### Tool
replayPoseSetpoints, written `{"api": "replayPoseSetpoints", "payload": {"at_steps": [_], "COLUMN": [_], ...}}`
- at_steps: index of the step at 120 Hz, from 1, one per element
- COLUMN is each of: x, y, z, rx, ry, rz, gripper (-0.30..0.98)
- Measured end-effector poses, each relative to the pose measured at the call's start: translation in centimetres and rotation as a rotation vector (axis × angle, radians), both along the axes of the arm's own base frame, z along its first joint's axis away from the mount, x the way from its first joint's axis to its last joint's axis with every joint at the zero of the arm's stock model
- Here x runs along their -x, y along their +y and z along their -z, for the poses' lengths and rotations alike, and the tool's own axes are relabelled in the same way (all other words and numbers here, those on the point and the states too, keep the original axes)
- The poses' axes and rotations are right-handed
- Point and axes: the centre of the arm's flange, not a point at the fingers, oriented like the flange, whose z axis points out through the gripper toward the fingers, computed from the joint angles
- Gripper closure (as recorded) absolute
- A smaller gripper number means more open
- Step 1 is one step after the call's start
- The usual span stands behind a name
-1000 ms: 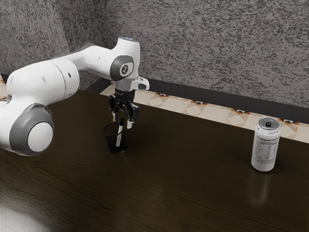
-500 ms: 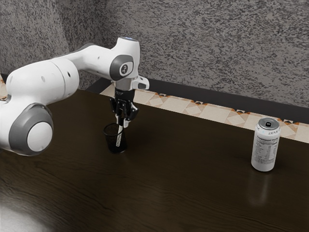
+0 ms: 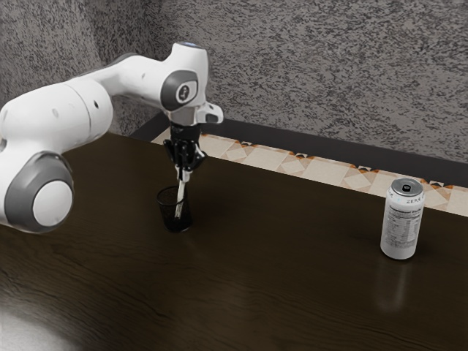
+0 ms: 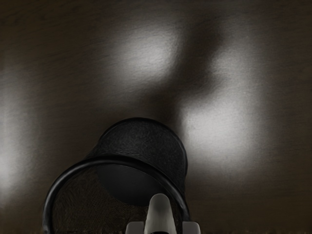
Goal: Take the marker out of the pen holder and place it to the left of the pen holder.
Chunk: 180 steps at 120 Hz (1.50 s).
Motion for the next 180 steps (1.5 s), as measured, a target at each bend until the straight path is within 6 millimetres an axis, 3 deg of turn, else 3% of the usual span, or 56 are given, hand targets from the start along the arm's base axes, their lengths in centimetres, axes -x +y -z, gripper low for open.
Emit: {"api": "replayPoseSetpoints", "payload": {"at_steps": [16, 41, 56, 72, 101, 113, 122, 180], "x": [0.8, 3.3, 4.6, 5.3, 6.2, 6.9, 7.2, 7.8], "y": [0.0, 0.2, 2.7, 6.3, 11.2, 12.5, 12.8, 12.9], "z": [-4.0, -12.2, -13.9, -11.7, -2.8, 1.2, 3.1, 6.4], "rx": [-0.003, -0.006, -0.032, -0.07, -0.128, -0.143, -0.15, -0.176], "ry": [-0.028, -0.077, -0.047, 0.047, 0.285, 0.381, 0.424, 0.511], "rz": [-0.002, -0.012, -0.059, -0.129, -0.236, -0.268, -0.279, -0.31], "gripper": [0.78, 0.78, 0.78, 0.78, 0.78, 0.78, 0.78, 0.75]}}
